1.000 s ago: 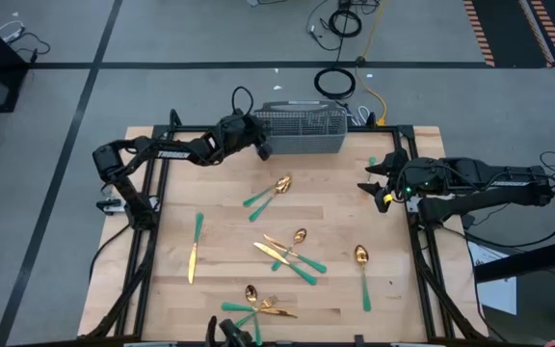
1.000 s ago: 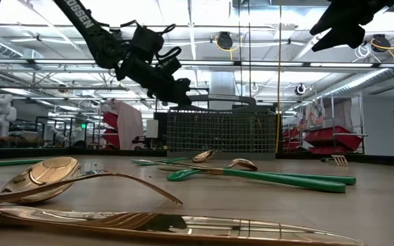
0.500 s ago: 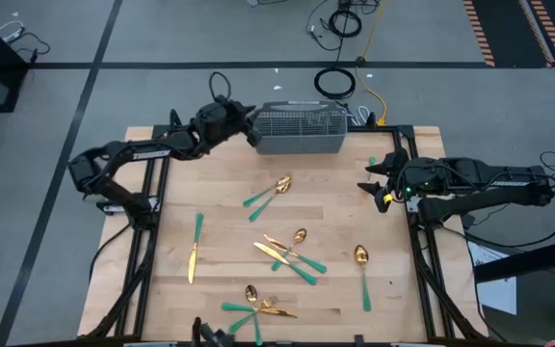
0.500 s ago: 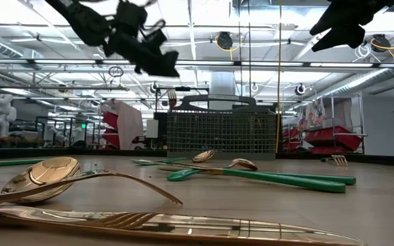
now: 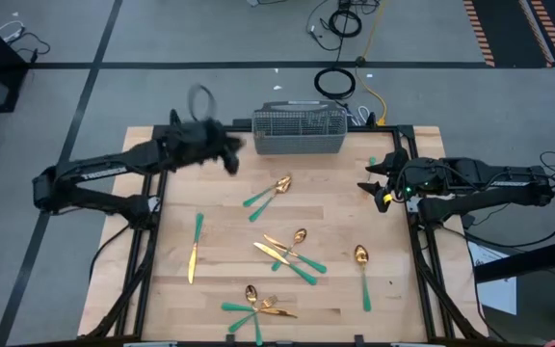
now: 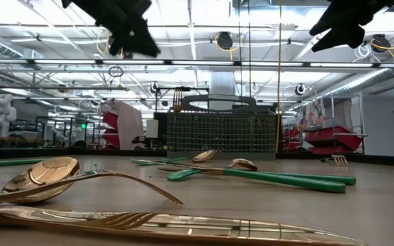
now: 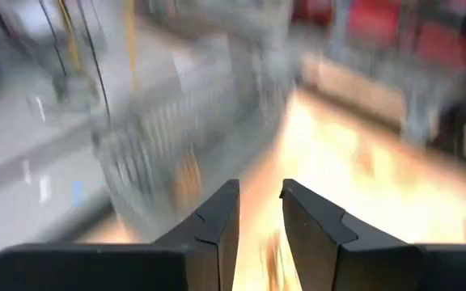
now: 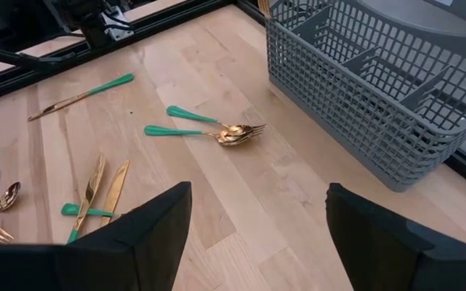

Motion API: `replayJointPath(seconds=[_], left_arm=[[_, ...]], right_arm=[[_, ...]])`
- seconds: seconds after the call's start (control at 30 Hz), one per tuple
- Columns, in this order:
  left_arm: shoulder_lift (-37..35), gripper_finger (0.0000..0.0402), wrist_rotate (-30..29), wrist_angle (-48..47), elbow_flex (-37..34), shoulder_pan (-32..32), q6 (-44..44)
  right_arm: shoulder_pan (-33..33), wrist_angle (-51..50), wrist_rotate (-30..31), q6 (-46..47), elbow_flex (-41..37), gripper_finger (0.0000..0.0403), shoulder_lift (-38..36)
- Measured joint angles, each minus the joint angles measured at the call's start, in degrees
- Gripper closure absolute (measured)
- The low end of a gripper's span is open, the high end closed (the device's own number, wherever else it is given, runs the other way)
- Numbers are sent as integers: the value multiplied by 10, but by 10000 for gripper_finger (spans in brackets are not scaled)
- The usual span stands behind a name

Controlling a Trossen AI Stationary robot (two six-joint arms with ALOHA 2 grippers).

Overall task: Sort silverware
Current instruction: Put the green spoon into the gray silverware basket

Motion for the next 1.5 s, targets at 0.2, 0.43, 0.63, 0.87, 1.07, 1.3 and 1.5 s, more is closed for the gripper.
replayJointPath(seconds=[0.2, 0.43, 0.63, 0.87, 1.07, 1.3, 1.5], left_arm=[[84, 301, 14, -36, 0, -72, -74], [212, 301, 33, -28, 18, -109, -188], [291, 301, 34, -54, 81, -119, -182], [360, 301, 37, -74, 135, -111, -164], [413, 301, 45, -94, 162, -102, -129], [453, 301, 28, -107, 176, -94, -94], [477, 301, 38, -109, 176, -90, -84]], right_arm=[[0, 0, 1, 4, 0, 131, 5], [0, 0, 10, 3, 0, 131, 16], [0, 0, 17, 2, 0, 131, 24], [0, 0, 16, -2, 0, 131, 27], [0, 0, 16, -4, 0, 131, 27], [0, 0, 15, -4, 0, 131, 27], [0, 0, 14, -3, 0, 131, 27]])
